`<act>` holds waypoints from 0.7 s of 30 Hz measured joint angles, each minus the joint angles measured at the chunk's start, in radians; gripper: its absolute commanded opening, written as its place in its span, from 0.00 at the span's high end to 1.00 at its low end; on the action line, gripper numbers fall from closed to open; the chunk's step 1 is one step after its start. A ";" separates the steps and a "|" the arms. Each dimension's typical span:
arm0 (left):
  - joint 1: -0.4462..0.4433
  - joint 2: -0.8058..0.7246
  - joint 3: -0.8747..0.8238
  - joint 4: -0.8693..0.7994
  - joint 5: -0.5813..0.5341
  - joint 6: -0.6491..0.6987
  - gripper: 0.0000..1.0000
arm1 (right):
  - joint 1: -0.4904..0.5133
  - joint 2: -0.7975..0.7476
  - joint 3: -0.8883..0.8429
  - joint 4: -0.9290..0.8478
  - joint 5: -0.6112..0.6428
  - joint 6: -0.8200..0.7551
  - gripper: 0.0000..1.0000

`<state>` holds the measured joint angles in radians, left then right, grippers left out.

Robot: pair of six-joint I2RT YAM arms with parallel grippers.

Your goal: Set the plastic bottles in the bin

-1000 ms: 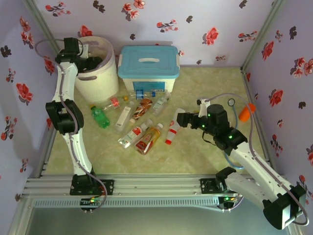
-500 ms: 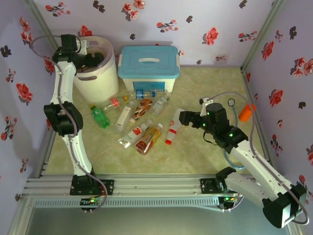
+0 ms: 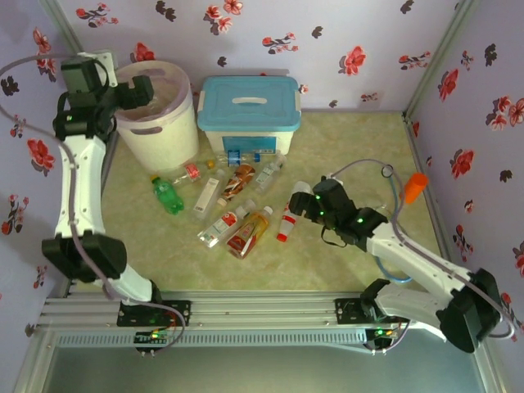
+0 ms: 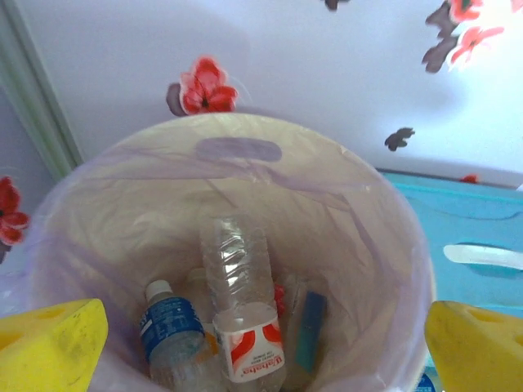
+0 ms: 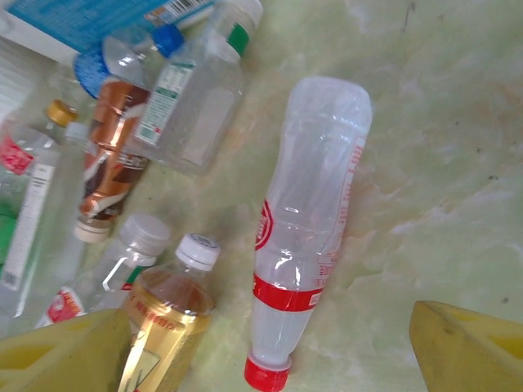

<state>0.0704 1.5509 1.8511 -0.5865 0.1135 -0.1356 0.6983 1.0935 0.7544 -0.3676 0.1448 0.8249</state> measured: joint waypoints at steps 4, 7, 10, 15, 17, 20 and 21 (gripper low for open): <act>-0.029 -0.152 -0.148 0.074 -0.011 -0.029 0.01 | 0.022 0.110 0.000 0.044 0.025 0.025 0.13; -0.079 -0.251 -0.266 0.129 -0.011 -0.059 0.01 | 0.037 0.175 0.002 0.068 0.034 0.041 0.14; -0.149 -0.310 -0.363 0.167 -0.007 -0.079 0.01 | 0.051 0.225 0.002 0.093 0.036 0.059 0.16; -0.262 -0.375 -0.564 0.224 -0.004 -0.135 0.02 | 0.073 0.292 0.001 0.161 0.032 0.105 0.16; -0.294 -0.400 -0.655 0.245 0.000 -0.172 0.02 | 0.079 0.332 0.001 0.183 0.029 0.119 0.16; -0.327 -0.417 -0.738 0.253 0.003 -0.218 0.02 | 0.079 0.381 0.000 0.196 0.028 0.129 0.16; -0.336 -0.418 -0.754 0.256 0.003 -0.231 0.02 | 0.079 0.390 -0.001 0.200 0.028 0.130 0.17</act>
<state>-0.2653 1.1328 1.0969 -0.3305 0.1165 -0.3668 0.7773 1.4837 0.7532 -0.1677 0.1726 0.9546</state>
